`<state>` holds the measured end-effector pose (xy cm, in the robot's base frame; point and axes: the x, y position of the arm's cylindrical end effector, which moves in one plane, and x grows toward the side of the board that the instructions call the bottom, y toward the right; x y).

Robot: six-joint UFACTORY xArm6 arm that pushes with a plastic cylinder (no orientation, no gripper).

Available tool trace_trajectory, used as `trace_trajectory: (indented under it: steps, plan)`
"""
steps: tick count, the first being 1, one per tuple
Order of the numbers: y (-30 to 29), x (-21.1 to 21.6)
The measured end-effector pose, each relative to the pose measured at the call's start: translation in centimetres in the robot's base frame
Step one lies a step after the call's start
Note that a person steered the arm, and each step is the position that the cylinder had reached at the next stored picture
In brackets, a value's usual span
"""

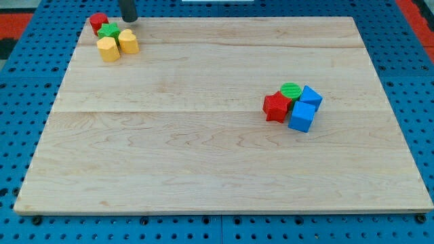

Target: Slide the yellow hexagon along with yellow heart towards top center

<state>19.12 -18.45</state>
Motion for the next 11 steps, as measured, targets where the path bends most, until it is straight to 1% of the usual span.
trace_trajectory:
  steps: [1,2,3,4,5,6,7,8,9,10,11]
  plan:
    - [6.0,4.9]
    - [11.3,12.5]
    - [7.4,19.3]
    - [-3.7,22.0]
    - [-11.6,20.8]
    - [-12.1,20.1]
    - [-7.3,16.5]
    - [-11.8,14.7]
    - [-9.6,12.6]
    - [1.3,10.4]
    - [10.7,10.4]
